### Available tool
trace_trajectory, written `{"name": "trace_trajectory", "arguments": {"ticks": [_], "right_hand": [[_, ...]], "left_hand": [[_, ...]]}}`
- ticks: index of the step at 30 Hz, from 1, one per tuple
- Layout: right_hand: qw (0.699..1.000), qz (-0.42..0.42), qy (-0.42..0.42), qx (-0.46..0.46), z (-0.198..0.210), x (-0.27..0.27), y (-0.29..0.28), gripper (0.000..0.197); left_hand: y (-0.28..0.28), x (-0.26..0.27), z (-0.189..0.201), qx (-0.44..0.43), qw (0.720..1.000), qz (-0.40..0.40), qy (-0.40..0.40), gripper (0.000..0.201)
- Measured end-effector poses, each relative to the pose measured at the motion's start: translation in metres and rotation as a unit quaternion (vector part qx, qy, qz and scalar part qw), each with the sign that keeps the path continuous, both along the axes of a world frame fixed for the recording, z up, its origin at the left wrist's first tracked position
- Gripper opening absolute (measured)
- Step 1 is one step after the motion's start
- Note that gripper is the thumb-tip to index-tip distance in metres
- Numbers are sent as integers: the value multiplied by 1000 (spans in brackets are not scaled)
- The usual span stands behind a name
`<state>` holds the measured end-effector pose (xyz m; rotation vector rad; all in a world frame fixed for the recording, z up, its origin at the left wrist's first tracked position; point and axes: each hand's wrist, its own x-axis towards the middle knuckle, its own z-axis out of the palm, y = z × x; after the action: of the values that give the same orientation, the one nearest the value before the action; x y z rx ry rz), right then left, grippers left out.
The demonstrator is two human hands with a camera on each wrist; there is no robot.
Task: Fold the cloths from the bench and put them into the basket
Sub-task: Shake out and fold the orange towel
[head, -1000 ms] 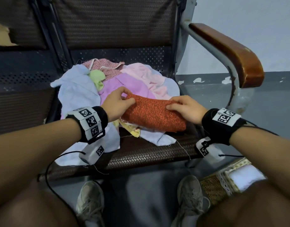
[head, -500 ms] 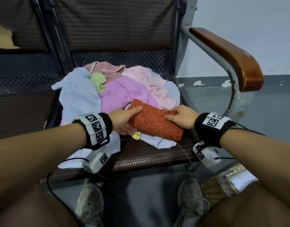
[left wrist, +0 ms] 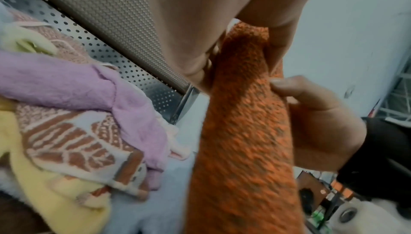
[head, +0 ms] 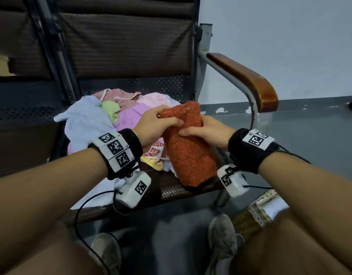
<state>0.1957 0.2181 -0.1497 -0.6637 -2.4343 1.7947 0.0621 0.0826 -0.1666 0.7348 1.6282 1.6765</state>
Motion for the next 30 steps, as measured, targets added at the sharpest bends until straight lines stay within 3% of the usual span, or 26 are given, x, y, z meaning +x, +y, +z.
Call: {"name": "trace_trajectory", "arguments": {"ticks": [3,7,10,12,13,15,17,20,25,28,30], "right_hand": [[997,-52,44,-46,6,15,-1,35],[973,-142,101,-149,14,41,11,37],[955,-195,119,-188,12,72,31,38],[946,-222,123,-200,9,101,49,39],[943,-236,120,-204,8,118,57,40],[936,-267,106,-204,7,157,75,41],[927,-299,96,-207,6,200,92,41],[899,-361,94,-229,-10,270,108,39],[804,-507,107,-291,-67,372,119,35],[748,-582,73,-309,-108,420,119,33],[713,-613,44,-338,-137,445,115,37]], "left_hand": [[0,7,8,28,1000,-6,-7,37],[10,32,1,-39,998,-53,11,74],[30,66,-9,-70,990,-118,44,73],[53,92,-9,-73,989,-114,58,71],[67,106,-9,-90,985,-98,110,76],[92,139,-8,-137,949,-52,279,91],[110,178,-7,-105,929,-63,349,90],[140,238,-23,-74,942,-185,270,78],[195,342,-77,-133,926,-345,77,53],[225,392,-121,-210,892,-400,-4,39],[240,418,-149,-267,855,-445,-6,26]]}}
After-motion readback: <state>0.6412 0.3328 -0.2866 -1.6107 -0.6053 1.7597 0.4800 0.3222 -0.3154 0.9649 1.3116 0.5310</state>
